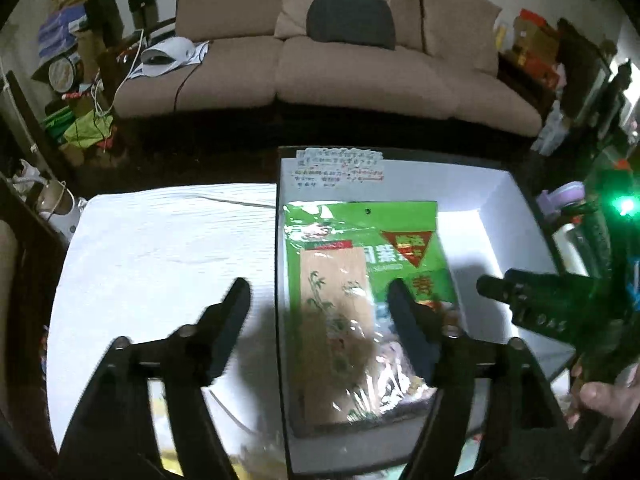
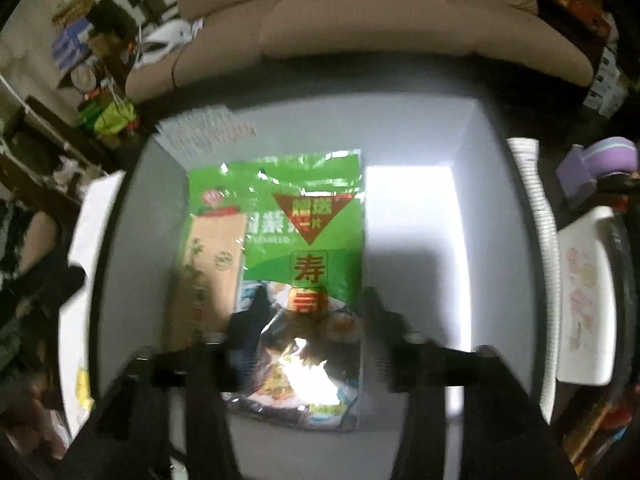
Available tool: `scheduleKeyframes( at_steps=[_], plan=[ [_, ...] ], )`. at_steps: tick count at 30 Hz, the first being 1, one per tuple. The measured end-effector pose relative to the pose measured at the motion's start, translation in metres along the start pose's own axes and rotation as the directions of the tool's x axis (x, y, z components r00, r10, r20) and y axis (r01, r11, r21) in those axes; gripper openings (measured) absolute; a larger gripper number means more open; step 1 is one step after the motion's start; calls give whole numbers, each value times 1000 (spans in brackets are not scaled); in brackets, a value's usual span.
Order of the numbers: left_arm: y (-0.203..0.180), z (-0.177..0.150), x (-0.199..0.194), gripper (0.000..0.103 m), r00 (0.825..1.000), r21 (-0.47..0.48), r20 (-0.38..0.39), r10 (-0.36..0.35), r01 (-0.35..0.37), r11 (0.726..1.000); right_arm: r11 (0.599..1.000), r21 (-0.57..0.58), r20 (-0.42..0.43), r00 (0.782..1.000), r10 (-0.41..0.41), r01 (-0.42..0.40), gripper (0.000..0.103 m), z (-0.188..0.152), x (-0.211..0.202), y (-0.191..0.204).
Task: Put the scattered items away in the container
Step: 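Carry the green seaweed bag into the black box and open the right gripper, then move the right gripper back toward the clear plastic tub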
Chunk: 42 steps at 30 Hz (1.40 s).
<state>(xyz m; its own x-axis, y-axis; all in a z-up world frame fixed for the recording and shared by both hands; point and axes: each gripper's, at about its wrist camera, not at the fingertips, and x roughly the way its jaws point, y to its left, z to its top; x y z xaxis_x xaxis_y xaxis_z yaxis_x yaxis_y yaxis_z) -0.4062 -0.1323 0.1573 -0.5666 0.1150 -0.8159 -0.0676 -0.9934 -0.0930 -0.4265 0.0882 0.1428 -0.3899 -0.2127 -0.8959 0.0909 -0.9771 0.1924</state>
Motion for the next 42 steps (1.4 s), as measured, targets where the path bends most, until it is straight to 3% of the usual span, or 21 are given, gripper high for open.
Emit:
scheduleKeyframes(
  at_steps=[1, 3, 12, 14, 16, 21, 27, 31, 34, 38, 42],
  plan=[
    [-1, -2, -7, 86, 1000, -2, 10, 0, 0, 1000, 1000, 4, 13, 1000, 1, -1, 80, -2, -9, 0],
    [-4, -9, -24, 89, 1000, -15, 30, 5, -5, 1000, 1000, 4, 46, 999, 5, -6, 88, -5, -26, 7],
    [-18, -42, -101, 90, 996, -43, 86, -11, 15, 999, 989, -141, 184, 983, -13, 40, 88, -49, -101, 37],
    [-21, -51, -119, 94, 995, -45, 99, -2, 6, 999, 988, -150, 198, 980, -16, 47, 89, -60, -112, 38],
    [-23, -61, -137, 103, 993, -48, 118, 1, 5, 999, 987, -153, 204, 979, -8, 40, 98, -73, -126, 39],
    [-26, -88, -179, 103, 983, -70, 176, 47, -35, 997, 988, -150, 237, 971, 16, 20, 103, -99, -160, 41],
    [-29, -121, -212, 103, 982, -100, 187, 26, -7, 995, 984, -179, 266, 962, 56, -8, 103, -131, -196, 36],
    [-40, -149, -236, 103, 979, -63, 204, -2, 15, 998, 964, -262, 271, 956, 109, -36, 103, -163, -228, 21],
    [-55, -178, -256, 103, 971, 16, 240, -12, 9, 1000, 941, -336, 270, 953, 137, -40, 103, -191, -252, 0],
    [-73, -212, -275, 103, 960, 62, 276, -47, 31, 998, 940, -331, 299, 935, 189, -84, 103, -224, -281, -43],
    [-86, -244, -282, 103, 951, 64, 297, -81, 65, 996, 948, -315, 352, 921, 165, -50, 103, -257, -292, -74]
  ],
)
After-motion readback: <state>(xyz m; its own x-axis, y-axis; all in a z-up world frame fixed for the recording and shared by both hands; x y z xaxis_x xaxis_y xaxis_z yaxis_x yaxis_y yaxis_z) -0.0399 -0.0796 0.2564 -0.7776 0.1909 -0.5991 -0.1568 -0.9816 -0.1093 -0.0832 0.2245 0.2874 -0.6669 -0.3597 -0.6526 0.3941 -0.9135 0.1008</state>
